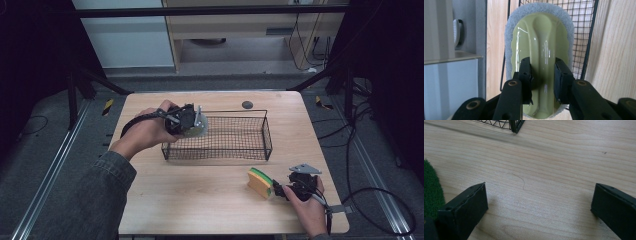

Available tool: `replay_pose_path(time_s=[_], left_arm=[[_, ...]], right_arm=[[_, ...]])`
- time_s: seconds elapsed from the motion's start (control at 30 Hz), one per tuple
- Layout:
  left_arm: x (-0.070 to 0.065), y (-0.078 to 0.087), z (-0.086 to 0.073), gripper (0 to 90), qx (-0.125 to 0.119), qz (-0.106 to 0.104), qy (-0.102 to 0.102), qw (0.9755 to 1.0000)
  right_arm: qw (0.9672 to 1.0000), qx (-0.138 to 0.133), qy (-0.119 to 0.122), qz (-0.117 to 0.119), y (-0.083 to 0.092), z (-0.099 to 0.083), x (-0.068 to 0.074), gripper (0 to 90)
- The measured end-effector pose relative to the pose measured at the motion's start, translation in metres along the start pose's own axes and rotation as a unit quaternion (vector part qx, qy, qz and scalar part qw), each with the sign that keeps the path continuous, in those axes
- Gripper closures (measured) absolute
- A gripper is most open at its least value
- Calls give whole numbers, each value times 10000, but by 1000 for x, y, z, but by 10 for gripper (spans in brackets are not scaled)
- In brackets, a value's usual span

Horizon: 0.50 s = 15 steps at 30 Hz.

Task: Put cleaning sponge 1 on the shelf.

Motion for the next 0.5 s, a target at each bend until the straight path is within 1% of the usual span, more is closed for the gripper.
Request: replay_pose_path(time_s=[0.1,0.13,0.27,0.3,0.43,0.5], left_arm=[[1,-3,-1,710,-8,-31,45,10000],[2,-3,-1,710,-12,-2,25,10000],[5,-5,-2,710,-72,12,83,9999],[5,-4,-3,709,-31,-6,80,10000],[4,-7,-4,710,-20,-8,76,10000],[3,-9,-5,710,-60,-17,88,9999]], right_arm=[[10000,-6,30,2,0,0,0,8],[10000,-7,31,3,0,0,0,8],[10000,-6,31,2,0,0,0,8],[10000,-7,31,1,0,0,0,8],[10000,-7,34,5,0,0,0,8],[10000,-5,33,4,0,0,0,8]])
Point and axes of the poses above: each handheld gripper's, and its own axes: y roughly backward along the jaws, z roughly out of its top, x roughly to its left, the point moved 4 cm from there along -y, roughly forward along the jaws, and after that the axes turned 2 degrees about x, right-handed, at the moved point
